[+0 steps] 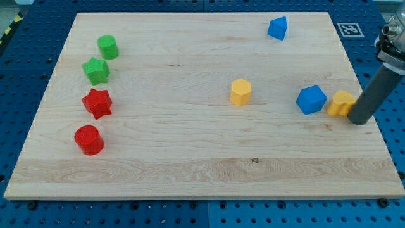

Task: Move the blue triangle towards the left side of the blue cube

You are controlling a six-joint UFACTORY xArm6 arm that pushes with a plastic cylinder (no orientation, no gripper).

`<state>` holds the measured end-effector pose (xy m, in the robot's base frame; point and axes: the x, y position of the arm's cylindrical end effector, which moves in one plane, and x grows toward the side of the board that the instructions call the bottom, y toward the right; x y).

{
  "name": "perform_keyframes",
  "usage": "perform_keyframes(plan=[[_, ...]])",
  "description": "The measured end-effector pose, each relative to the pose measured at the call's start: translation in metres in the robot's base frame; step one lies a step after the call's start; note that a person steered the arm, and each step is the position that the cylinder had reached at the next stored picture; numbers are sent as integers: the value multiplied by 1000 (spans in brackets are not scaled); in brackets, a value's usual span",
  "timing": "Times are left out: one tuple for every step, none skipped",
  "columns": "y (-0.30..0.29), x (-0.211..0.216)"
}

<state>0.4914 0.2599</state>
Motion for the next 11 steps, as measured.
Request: perform_keyframes(plan=[[2,-2],[31,-2],[36,-19],[24,-51],[5,-87],[-7,-127],[-16,-169],[-23,-204],[-46,-236],[-72,-254],[-103,-262]])
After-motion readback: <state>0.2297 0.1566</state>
